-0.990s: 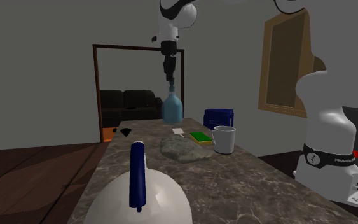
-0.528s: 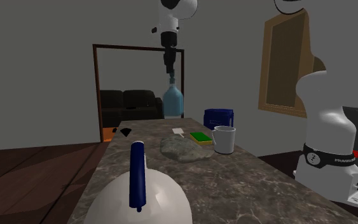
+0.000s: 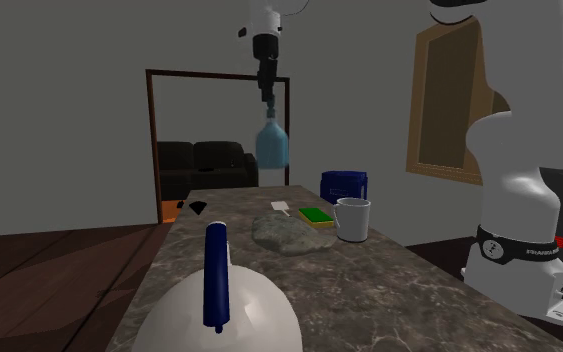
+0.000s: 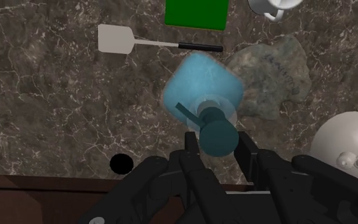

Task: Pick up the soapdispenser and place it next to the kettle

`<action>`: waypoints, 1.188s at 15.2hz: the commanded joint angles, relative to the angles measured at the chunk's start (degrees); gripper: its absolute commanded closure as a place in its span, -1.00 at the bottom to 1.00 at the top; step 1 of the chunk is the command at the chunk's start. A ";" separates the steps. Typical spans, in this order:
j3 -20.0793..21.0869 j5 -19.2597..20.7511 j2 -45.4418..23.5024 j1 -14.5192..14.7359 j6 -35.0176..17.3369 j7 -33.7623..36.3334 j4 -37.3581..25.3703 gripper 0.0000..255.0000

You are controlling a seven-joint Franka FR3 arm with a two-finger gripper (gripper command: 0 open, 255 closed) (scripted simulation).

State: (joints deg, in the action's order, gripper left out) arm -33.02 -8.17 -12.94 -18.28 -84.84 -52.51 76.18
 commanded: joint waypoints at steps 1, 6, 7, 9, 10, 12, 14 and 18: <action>-0.04 -0.47 -0.83 -0.42 2.04 -0.06 -2.75 1.00; -0.21 -1.92 -3.27 -2.00 7.16 -0.48 -10.00 1.00; -0.24 -2.29 -3.87 -2.41 8.27 -0.57 -11.65 1.00; -0.27 -3.13 -5.24 -3.37 10.61 -0.76 -15.21 1.00; -0.28 -3.61 -6.01 -3.94 11.85 -0.85 -17.15 1.00; -0.26 -4.74 -7.78 -5.29 14.53 -1.01 -21.47 1.00; -0.14 -6.16 -9.99 -7.09 17.59 -1.12 -26.64 1.00; -0.13 -5.83 -9.04 -6.22 19.25 -0.15 -27.48 1.00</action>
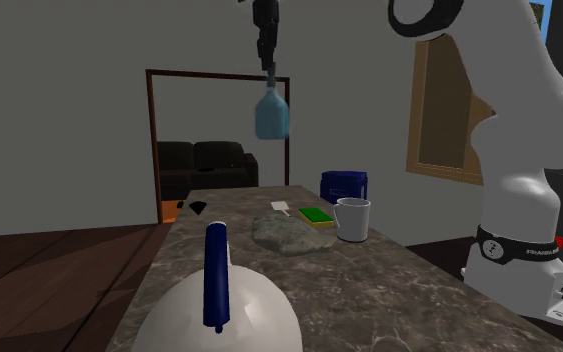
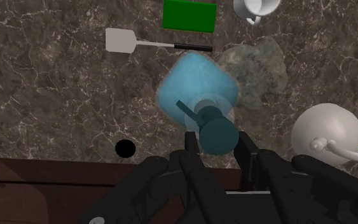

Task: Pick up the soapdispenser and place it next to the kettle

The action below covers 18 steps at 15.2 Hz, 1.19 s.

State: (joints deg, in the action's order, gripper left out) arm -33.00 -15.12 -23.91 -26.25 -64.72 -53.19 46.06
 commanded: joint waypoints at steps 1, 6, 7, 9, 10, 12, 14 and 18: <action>-0.54 3.24 5.68 5.15 -2.99 1.70 8.24 1.00; 1.63 11.51 20.09 15.69 -8.76 9.93 26.23 1.00; 2.58 12.75 22.48 16.94 -9.40 11.75 28.84 1.00; 4.65 14.80 26.84 18.99 -10.34 15.39 33.50 1.00; 5.75 15.63 28.83 19.82 -10.69 17.19 35.58 1.00; 7.97 16.90 32.47 21.23 -11.20 20.72 39.35 1.00; 10.23 17.75 35.70 22.38 -11.51 24.14 42.67 1.00; 14.79 18.34 41.07 24.16 -11.79 30.69 48.14 1.00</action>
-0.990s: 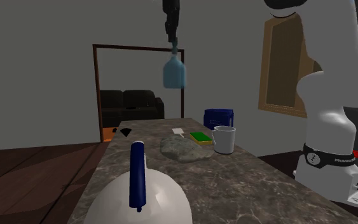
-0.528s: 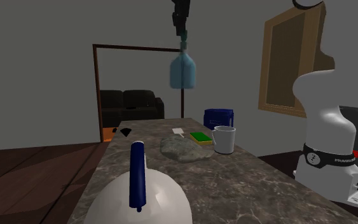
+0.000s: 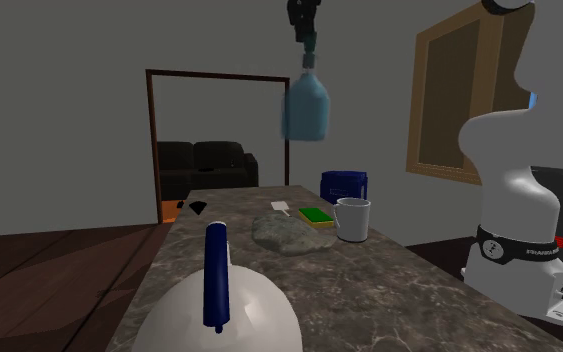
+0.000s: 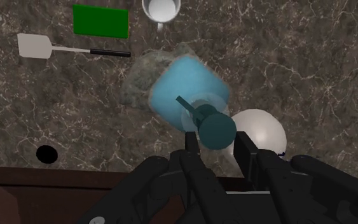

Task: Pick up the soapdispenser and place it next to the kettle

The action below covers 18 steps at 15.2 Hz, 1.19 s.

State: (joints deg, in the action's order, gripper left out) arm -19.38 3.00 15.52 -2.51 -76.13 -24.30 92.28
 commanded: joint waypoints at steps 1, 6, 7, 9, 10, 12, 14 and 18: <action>2.32 0.18 2.78 0.80 -0.41 3.37 3.08 1.00; 7.92 -0.84 7.40 2.61 -0.40 11.06 7.76 1.00; 9.03 -1.18 8.12 2.97 -0.40 12.56 8.48 1.00; 11.25 -1.97 9.38 3.67 -0.39 15.54 9.73 1.00; 12.35 -2.40 9.91 4.03 -0.39 17.02 10.26 1.00; 14.54 -3.33 10.78 4.77 -0.40 19.98 11.12 1.00; 16.72 -4.32 11.40 5.52 -0.45 22.92 11.72 1.00; 21.11 -6.42 11.91 7.00 -0.64 28.77 12.18 1.00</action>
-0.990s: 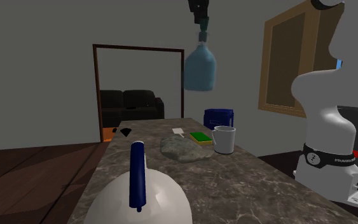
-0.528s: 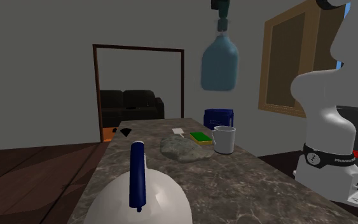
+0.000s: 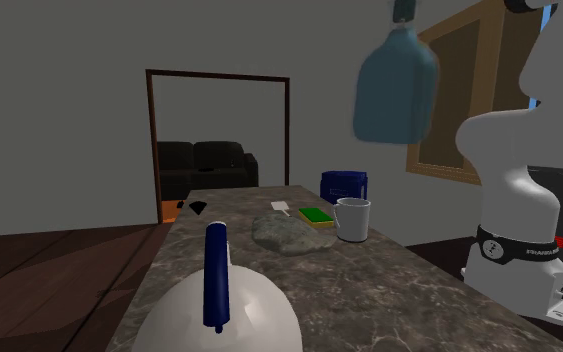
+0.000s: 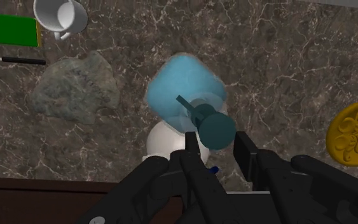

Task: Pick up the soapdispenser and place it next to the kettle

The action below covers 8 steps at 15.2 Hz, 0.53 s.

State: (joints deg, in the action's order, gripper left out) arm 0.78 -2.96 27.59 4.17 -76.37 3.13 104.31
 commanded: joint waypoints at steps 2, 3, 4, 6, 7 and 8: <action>3.16 -1.50 -0.28 1.05 -0.55 4.28 0.01 1.00; 4.26 -2.01 -0.43 1.43 -0.64 5.75 -0.15 1.00; 5.36 -2.51 -0.65 1.80 -0.74 7.22 -0.38 1.00; 8.14 -3.66 -1.46 2.71 -1.03 10.91 -1.22 1.00; 8.15 -3.71 -1.06 2.72 -1.80 10.83 -0.06 1.00; 8.16 -3.75 -0.68 2.74 -2.56 10.75 1.09 1.00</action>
State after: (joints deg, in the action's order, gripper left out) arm 8.56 -6.54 26.88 6.80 -78.41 13.37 104.91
